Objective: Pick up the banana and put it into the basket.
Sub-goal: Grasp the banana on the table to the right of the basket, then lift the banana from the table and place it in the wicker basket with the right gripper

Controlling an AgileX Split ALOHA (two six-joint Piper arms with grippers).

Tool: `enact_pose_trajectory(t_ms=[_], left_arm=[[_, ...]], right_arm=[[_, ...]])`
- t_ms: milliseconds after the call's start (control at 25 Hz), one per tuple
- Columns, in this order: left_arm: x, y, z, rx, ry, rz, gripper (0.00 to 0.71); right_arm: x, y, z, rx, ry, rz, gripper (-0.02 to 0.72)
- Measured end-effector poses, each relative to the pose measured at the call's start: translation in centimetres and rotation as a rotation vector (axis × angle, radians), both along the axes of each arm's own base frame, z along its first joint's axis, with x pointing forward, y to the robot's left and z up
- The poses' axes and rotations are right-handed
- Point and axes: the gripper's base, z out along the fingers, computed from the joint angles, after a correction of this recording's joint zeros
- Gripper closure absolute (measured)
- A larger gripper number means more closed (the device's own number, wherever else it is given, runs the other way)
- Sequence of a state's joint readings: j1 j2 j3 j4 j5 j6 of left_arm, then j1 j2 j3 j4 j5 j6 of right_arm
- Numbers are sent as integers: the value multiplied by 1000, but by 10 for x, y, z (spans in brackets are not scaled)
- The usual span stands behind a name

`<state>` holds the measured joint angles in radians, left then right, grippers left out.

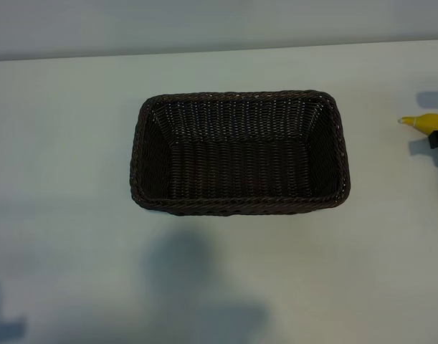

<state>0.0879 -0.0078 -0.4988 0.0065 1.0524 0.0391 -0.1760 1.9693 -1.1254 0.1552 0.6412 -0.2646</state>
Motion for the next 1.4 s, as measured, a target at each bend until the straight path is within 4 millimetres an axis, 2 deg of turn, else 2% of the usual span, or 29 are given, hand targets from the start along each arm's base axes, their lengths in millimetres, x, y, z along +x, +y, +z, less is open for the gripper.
enact_pose_trajectory(t_ms=[200,360,480,600,800,920,1160,1280,1400], left_arm=[[0,0,0,0,0,0,140],[0,0,0,0,0,0,140],[0,0,0,1,0,0,140],[0,0,0,1,0,0,140],[0,0,0,1,0,0,140],[0,0,0,1,0,0,140],[0,0,0,1,0,0,140],[0,0,0,1,0,0,140],[0,0,0,1,0,0,140]], right_arm=[[9,0,18,24,46,7,287],[22,3,47,73,91,21,287],[32,16,72,95,105,92,287],[40,45,93,90,82,198,287],[44,112,121,81,2,374,287],[39,157,123,77,-30,497,287],[13,246,125,49,-136,813,287],[3,277,127,6,-233,952,287],[-2,301,123,-22,-309,1042,287]])
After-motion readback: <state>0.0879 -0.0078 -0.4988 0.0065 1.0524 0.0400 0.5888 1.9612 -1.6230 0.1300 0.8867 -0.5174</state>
